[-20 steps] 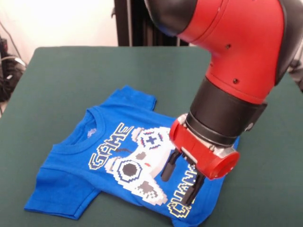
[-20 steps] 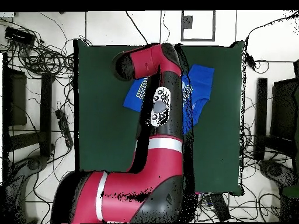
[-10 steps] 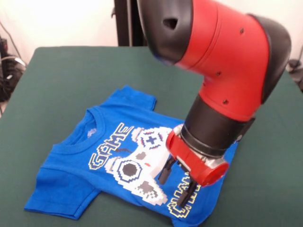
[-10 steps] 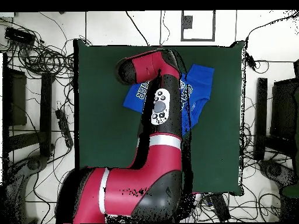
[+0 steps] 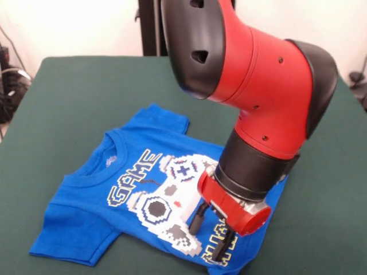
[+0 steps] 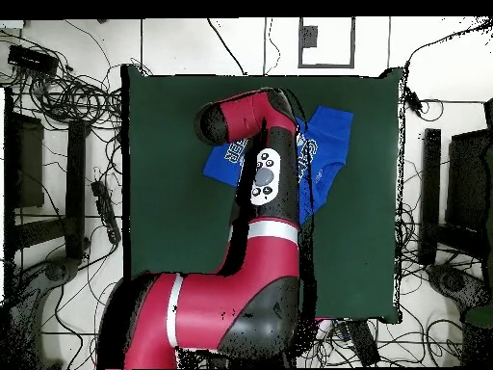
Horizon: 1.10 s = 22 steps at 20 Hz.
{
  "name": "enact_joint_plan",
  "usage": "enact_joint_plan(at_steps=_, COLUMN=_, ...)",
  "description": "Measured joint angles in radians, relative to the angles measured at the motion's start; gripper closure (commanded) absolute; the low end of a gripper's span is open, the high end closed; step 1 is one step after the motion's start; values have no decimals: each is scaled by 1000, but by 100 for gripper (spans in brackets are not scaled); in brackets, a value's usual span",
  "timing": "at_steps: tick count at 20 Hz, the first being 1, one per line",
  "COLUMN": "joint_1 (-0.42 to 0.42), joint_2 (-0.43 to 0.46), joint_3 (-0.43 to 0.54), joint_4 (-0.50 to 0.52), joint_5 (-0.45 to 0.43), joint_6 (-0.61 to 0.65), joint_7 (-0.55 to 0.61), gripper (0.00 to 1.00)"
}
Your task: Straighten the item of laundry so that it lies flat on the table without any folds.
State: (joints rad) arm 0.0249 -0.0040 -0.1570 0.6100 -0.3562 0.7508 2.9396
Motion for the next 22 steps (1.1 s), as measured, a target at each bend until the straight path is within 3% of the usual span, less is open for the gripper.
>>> enact_joint_plan(at_steps=7, joint_1=-13, joint_2=-13, joint_3=20, joint_4=23, joint_5=4, joint_6=-33, joint_7=0, gripper=0)
enact_joint_plan(at_steps=22, joint_1=-75, joint_2=-67, joint_3=193, joint_4=44, joint_5=33, joint_6=-92, joint_7=0, gripper=0)
